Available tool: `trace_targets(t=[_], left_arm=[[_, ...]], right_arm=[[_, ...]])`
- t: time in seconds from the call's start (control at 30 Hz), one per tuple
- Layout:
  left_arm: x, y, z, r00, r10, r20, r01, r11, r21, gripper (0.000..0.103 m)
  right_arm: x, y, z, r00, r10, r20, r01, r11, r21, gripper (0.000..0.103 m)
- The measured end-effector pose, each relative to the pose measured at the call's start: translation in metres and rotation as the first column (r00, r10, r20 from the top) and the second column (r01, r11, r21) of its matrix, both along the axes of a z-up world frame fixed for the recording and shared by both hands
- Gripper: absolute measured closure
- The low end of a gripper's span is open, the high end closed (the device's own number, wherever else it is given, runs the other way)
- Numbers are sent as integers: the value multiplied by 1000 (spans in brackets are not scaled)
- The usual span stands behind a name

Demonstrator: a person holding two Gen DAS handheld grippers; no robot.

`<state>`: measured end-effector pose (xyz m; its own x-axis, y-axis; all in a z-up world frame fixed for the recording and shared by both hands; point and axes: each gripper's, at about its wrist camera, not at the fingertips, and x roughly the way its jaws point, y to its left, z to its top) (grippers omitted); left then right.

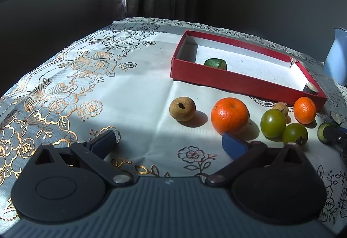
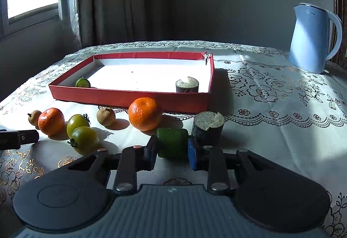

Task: Organize fruits
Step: 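Lift the cucumber chunk over the tray rim and open the right gripper inside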

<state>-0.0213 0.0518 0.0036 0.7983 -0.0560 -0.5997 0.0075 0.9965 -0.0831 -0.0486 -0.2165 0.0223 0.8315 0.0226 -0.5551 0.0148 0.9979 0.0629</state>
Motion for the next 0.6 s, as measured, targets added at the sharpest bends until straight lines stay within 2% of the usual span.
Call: trace_targets(t=[0.13,0.2,0.33,0.47,0.6], left_arm=[[0,0,0,1000,0,-2,0,1000,6,0],[0,-1,0,1000,-1,-3,1,1000,10,0],[0,-2,0,1000,-3,-7,4,1000,20,0],[0,-2,0,1000,-3,-8,3,1000,21,0],[1,-3,0,1000,-3,-10,3,1000,27,0]], right_arm=[[-4,1,12,998,22,55,-22,1000,7,76],[-3,1,21,994,39,100,-39,999,-4,83],[10,2,41,984,60,168,-54,998,-43,83],[19,-4,51,983,61,176,-58,998,-23,84],[18,-4,46,989,89,117,-88,996,-7,84]])
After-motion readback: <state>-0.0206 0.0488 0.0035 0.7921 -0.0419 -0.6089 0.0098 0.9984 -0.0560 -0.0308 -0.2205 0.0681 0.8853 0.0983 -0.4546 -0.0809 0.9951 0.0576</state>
